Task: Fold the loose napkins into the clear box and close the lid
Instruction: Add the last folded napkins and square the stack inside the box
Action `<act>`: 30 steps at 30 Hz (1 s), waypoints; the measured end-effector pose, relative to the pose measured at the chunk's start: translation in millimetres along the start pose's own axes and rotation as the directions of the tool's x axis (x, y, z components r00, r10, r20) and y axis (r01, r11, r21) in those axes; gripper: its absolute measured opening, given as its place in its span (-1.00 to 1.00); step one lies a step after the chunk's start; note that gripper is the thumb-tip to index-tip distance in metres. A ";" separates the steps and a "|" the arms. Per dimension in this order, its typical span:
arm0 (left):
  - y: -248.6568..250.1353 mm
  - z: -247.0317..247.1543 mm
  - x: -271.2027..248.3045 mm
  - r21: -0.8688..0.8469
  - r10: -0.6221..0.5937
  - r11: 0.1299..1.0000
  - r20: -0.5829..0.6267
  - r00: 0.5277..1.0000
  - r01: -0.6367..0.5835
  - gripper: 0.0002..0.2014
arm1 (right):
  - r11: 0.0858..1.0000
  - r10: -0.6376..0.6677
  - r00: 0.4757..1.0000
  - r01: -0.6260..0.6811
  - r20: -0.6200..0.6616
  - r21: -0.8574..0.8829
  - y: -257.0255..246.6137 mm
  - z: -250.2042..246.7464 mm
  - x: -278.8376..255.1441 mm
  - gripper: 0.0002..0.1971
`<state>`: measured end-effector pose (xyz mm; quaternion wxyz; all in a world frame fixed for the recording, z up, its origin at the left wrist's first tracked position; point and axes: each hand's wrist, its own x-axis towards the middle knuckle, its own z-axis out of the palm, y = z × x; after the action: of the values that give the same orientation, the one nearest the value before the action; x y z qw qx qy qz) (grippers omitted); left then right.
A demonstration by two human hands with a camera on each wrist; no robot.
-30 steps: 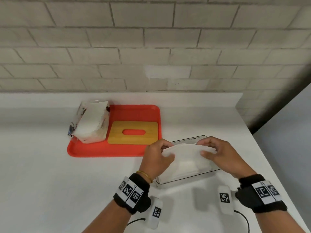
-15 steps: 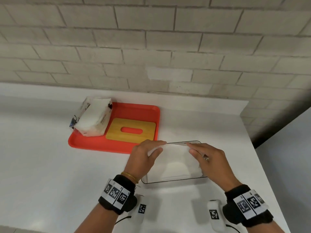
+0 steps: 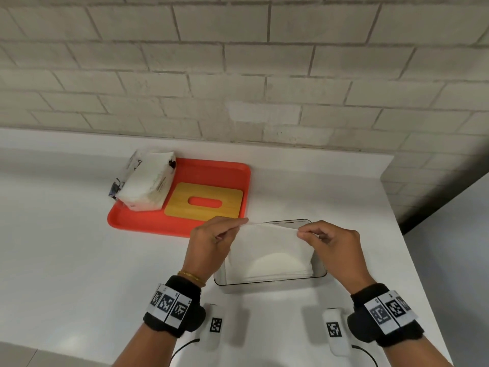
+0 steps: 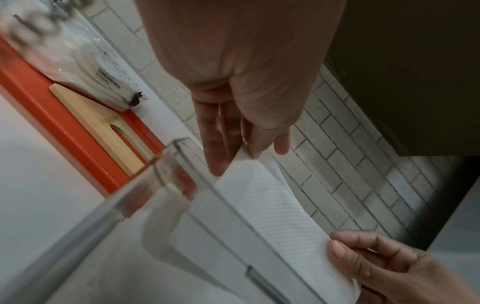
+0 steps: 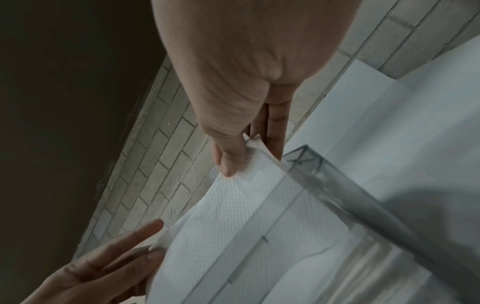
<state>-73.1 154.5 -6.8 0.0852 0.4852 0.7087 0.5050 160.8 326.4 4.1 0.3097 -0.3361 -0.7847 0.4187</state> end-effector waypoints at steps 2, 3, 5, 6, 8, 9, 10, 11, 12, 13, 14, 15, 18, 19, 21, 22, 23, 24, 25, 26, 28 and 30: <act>-2.0 -0.3 -0.5 -0.017 -0.007 1.000 0.018 1.000 0.008 -0.67 | 1.000 0.000 1.000 0.000 0.019 -0.012 2.3 -0.4 1.7 -0.84; -2.4 -0.4 -0.5 -0.012 -0.007 1.000 0.027 1.000 0.007 -0.66 | 1.000 -0.002 1.000 0.002 0.027 -0.024 2.9 -0.3 2.3 -0.83; -2.8 -0.8 0.7 0.034 0.000 0.999 0.045 0.999 -0.002 -0.67 | 0.999 0.001 0.999 0.001 0.035 -0.039 3.3 0.4 2.8 -0.83; -2.3 -0.6 1.5 0.066 -0.006 0.998 0.057 0.998 0.003 -0.69 | 0.999 0.000 0.999 0.002 0.034 -0.044 3.3 0.4 2.9 -0.83; 1.8 -1.3 3.0 0.124 -0.020 0.992 0.070 0.997 0.011 -0.77 | 0.998 -0.011 0.999 0.013 0.032 -0.055 2.5 0.5 3.3 -0.83; 3.5 -2.0 3.9 0.142 -0.017 0.990 0.071 0.997 0.007 -0.80 | 0.998 -0.016 0.999 0.018 0.031 -0.056 2.0 0.9 3.2 -0.83; 4.7 -2.5 5.2 0.155 -0.016 0.988 0.077 0.997 0.004 -0.77 | 0.998 -0.019 0.999 0.021 0.032 -0.053 1.6 1.3 2.8 -0.83; 5.0 -2.7 6.1 0.168 -0.021 0.986 0.093 0.995 0.005 -0.71 | 0.999 -0.018 0.999 0.020 0.033 -0.050 1.2 1.4 2.1 -0.83; 5.3 -2.7 7.3 0.185 -0.029 0.983 0.121 0.992 0.006 -0.64 | 0.999 -0.018 0.999 0.020 0.036 -0.049 0.8 1.4 1.4 -0.83; 5.6 -2.2 8.6 0.211 -0.038 0.978 0.155 0.987 0.004 -0.61 | 0.998 -0.020 0.999 0.022 0.038 -0.052 0.4 1.6 0.9 -0.83; 5.9 -1.7 9.8 0.243 -0.038 0.970 0.188 0.981 -0.009 -0.61 | 0.998 -0.025 0.999 0.028 0.042 -0.059 0.0 1.8 0.6 -0.83; 6.2 -1.0 11.3 0.276 -0.030 0.961 0.213 0.977 -0.030 -0.62 | 0.997 -0.030 0.998 0.034 0.046 -0.069 -0.1 2.0 0.6 -0.84; 8.4 2.4 16.9 0.344 0.030 0.932 0.251 0.968 -0.118 -0.73 | 0.995 -0.043 0.998 0.047 0.054 -0.089 -1.5 2.7 0.5 -0.84; 9.5 4.2 18.8 0.344 0.052 0.928 0.264 0.963 -0.145 -0.79 | 0.994 -0.046 0.997 0.051 0.054 -0.093 -1.9 2.9 0.5 -0.84; 10.6 6.8 22.0 0.334 0.084 0.925 0.286 0.955 -0.182 -0.87 | 0.993 -0.053 0.997 0.059 0.056 -0.102 -1.9 3.2 0.7 -0.83; 11.0 7.1 23.3 0.330 0.087 0.925 0.292 0.953 -0.185 -0.88 | 0.993 -0.056 0.997 0.062 0.058 -0.103 -1.3 3.1 1.1 -0.83; 10.6 6.8 24.3 0.323 0.080 0.930 0.294 0.952 -0.178 -0.88 | 0.993 -0.058 0.996 0.064 0.064 -0.102 -0.7 2.6 1.4 -0.83; 9.3 6.2 25.1 0.308 0.071 0.937 0.293 0.954 -0.164 -0.88 | 0.992 -0.059 0.995 0.066 0.076 -0.103 0.5 2.3 1.7 -0.83; 7.5 5.1 25.6 0.287 0.063 0.946 0.291 0.955 -0.150 -0.88 | 0.992 -0.058 0.994 0.067 0.089 -0.109 1.5 2.3 1.9 -0.83; 5.6 4.0 25.8 0.266 0.059 0.954 0.290 0.955 -0.140 -0.89 | 0.991 -0.051 0.994 0.062 0.100 -0.117 2.6 2.2 2.0 -0.84; 2.2 2.2 25.3 0.236 0.053 0.964 0.286 0.957 -0.124 -0.89 | 0.991 -0.023 0.994 0.036 0.104 -0.129 4.1 2.2 2.3 -0.87; 0.9 0.8 24.0 0.215 0.037 0.972 0.273 0.961 -0.099 -0.88 | 0.990 -0.014 0.994 0.028 0.106 -0.137 5.1 1.7 3.0 -0.89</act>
<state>-84.4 173.6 2.5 0.1064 0.5796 0.7266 0.3534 159.0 330.1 -0.4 0.2486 -0.3261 -0.8304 0.3772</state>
